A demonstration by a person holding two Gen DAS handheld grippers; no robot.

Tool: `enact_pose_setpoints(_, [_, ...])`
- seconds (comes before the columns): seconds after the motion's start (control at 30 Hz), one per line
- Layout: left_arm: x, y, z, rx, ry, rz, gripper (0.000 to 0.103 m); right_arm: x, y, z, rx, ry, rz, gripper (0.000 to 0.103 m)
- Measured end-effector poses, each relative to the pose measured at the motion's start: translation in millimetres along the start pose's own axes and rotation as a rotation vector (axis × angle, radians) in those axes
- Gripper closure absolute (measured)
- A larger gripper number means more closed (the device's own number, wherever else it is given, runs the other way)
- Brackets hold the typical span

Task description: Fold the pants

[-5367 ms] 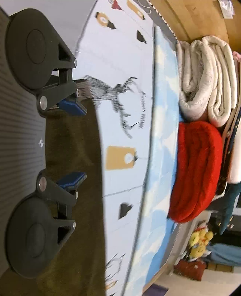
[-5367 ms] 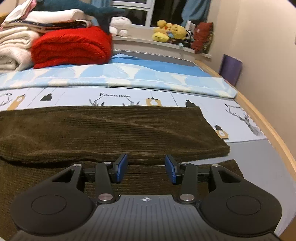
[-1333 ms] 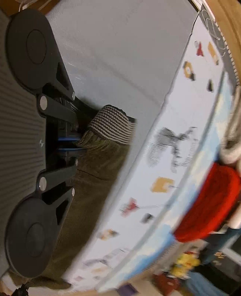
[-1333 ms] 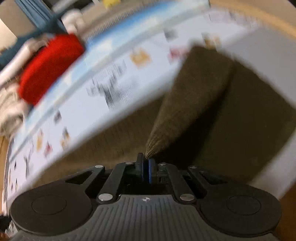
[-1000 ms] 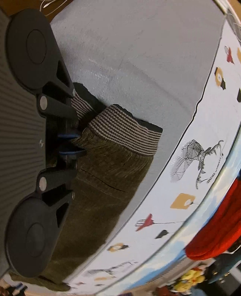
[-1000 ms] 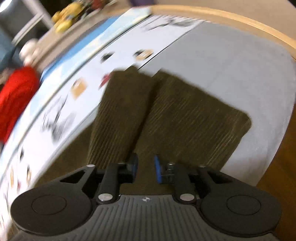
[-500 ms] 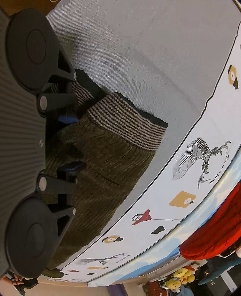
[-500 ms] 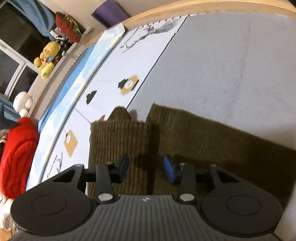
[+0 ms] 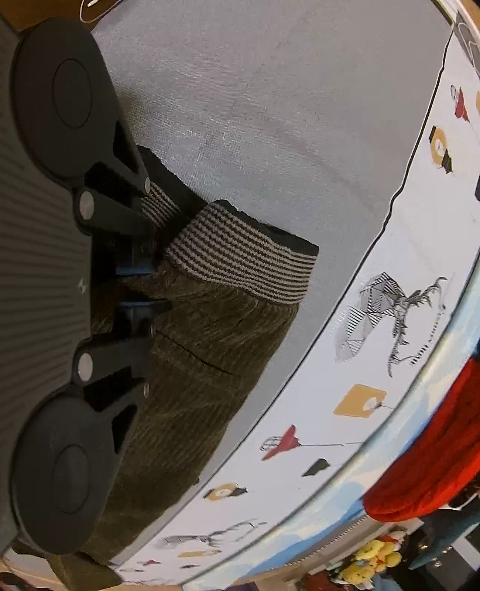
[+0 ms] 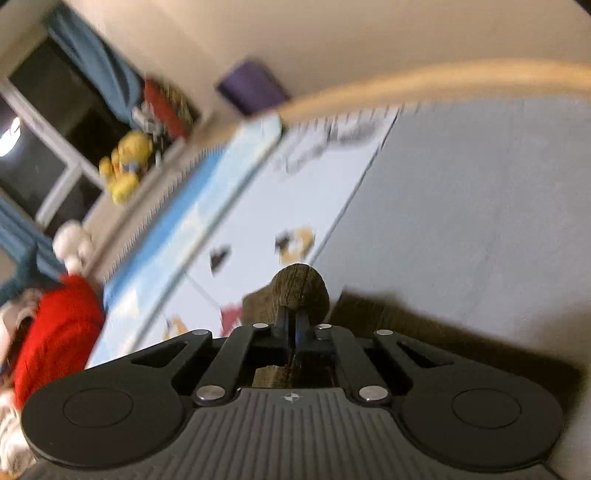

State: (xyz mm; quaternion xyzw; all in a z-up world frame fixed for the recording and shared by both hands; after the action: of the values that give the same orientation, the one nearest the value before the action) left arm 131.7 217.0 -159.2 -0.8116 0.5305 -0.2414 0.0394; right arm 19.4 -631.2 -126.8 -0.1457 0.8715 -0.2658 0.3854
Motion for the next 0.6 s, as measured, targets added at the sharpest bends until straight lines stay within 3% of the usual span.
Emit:
enact_pose_setpoints(0.13, [0.9,4.8,-11.4,0.028,0.030,0.032,0.091,32.9,-3.7,-45.8,-0.002,0.117,-0.006,0.101])
enact_pose_setpoints(0.33, [-8.0,16.2,-13.6,-0.031,0.034,0.069,0.091,109.7,21.2,-47.8,-0.241,0.356,0.014,0.101])
enact_pose_setpoints(0.47, [-19.5,17.9,-13.3,-0.056,0.064,0.033,0.090,120.1,25.1,-42.0,-0.279,0.319,0.043,0.097])
enact_pose_setpoints(0.6, [-35.2,12.3,-19.7,-0.022,0.135,-0.101,0.077,114.1,26.3,-38.8,-0.274,0.318,0.024,0.088])
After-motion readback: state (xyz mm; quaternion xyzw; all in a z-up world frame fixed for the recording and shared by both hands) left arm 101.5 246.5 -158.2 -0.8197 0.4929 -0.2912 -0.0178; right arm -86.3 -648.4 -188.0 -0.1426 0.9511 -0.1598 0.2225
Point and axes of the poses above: each gripper's, at about its wrist camera, not at the fingertips, and z roughly the way its jaws point, x to its right, y to its underside, the point moved 3 cm from there along z, roughly the way its jaws point, and after that the axes turned 3 degrees about y, right-handed, at the moved point
